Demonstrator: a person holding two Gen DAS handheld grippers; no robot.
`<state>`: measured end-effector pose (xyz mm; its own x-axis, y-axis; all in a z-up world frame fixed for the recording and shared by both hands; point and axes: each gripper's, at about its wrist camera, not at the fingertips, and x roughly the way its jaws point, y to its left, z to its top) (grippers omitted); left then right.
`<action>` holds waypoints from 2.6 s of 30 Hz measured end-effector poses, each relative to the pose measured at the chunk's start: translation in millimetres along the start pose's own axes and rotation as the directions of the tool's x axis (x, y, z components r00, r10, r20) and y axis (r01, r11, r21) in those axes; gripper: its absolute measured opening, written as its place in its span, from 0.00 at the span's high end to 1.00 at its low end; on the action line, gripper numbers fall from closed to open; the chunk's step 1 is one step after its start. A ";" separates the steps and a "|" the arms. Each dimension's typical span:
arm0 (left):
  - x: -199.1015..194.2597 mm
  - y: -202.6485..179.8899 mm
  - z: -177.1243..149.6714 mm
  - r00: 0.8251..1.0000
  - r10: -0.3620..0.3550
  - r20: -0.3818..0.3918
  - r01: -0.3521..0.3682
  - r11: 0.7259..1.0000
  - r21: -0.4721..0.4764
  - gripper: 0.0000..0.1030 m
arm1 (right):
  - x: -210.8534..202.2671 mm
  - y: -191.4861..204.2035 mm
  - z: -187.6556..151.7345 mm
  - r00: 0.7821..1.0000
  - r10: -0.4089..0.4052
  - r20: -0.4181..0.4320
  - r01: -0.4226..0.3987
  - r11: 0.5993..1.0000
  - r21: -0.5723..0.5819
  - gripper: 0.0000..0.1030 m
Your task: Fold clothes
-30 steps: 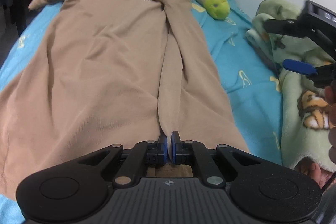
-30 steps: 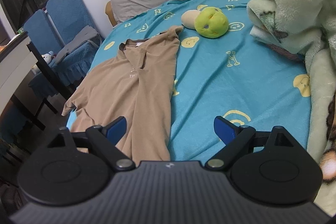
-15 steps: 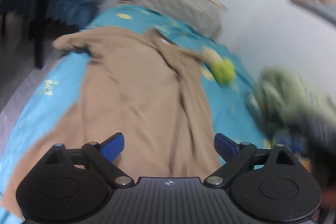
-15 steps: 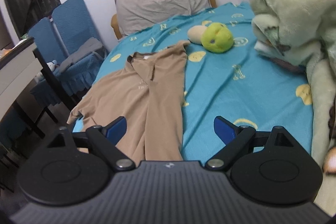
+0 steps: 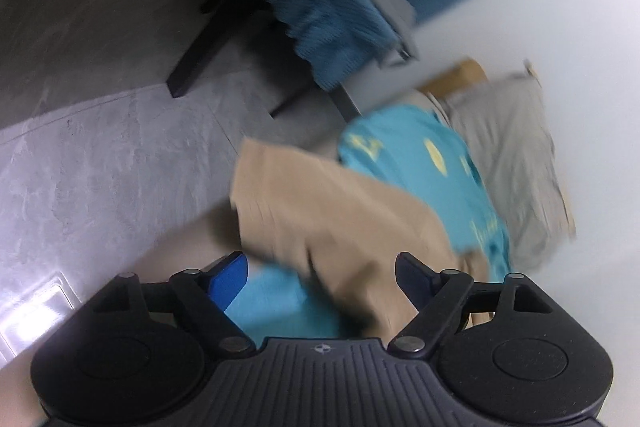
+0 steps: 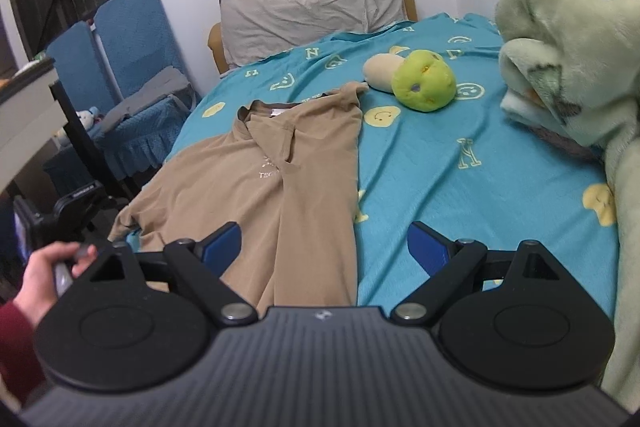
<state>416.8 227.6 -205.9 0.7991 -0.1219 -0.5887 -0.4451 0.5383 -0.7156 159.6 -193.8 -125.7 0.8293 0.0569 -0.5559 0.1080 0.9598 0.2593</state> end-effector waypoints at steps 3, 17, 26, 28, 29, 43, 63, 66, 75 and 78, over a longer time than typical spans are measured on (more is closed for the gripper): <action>12.7 2.2 16.3 0.999 0.003 0.032 -0.003 1.000 0.019 0.34 | 11.2 1.2 1.0 1.000 0.007 -0.015 -0.006 1.000 0.003 0.11; -46.3 -125.5 6.4 0.967 -0.073 0.243 -0.089 0.798 0.596 0.97 | -2.9 -18.5 8.6 1.000 -0.022 0.004 0.022 0.993 0.114 0.11; -34.4 -248.5 -124.3 0.969 -0.247 0.031 0.080 0.427 0.901 0.97 | -7.3 -36.9 15.3 0.997 -0.069 0.029 0.064 0.984 0.165 0.11; -20.0 -258.4 -157.9 0.970 -0.242 -0.030 0.123 0.380 0.917 0.97 | -6.2 -42.2 17.2 0.996 -0.082 0.032 0.074 0.981 0.181 0.11; -12.8 -263.3 -174.7 0.969 -0.239 -0.061 0.146 0.356 0.923 0.97 | -5.6 -45.3 18.0 0.996 -0.087 0.033 0.079 0.979 0.190 0.11; -42.7 -213.5 -220.7 0.986 -0.128 -0.103 0.146 0.398 0.905 0.12 | 4.4 -63.7 19.7 0.995 -0.085 0.041 0.074 0.971 0.228 0.11; -231.4 -103.4 -196.0 0.986 -0.130 -0.105 0.157 0.504 0.849 0.00 | 0.4 9.2 1.7 0.976 0.219 0.015 -0.216 0.971 -0.101 0.12; -226.2 -97.5 -182.6 0.987 -0.146 -0.070 0.136 0.513 0.847 0.00 | 26.6 25.6 7.2 0.973 0.228 -0.024 -0.229 0.963 -0.145 0.28; -195.1 -58.2 -148.5 0.993 -0.102 -0.061 0.110 0.597 0.795 0.03 | 142.4 84.2 15.8 0.975 0.202 -0.091 -0.221 0.900 -0.375 0.30; -194.4 -57.3 -145.6 0.986 -0.139 -0.091 0.157 0.597 0.787 0.03 | 169.0 97.6 12.7 0.975 0.184 -0.127 -0.223 0.854 -0.470 0.32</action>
<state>228.1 99.1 -105.1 0.8134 -0.2708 -0.5148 0.1777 0.9584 -0.2235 317.2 -94.0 -184.3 0.7586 0.2672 -0.5942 -0.3502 0.9363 -0.0261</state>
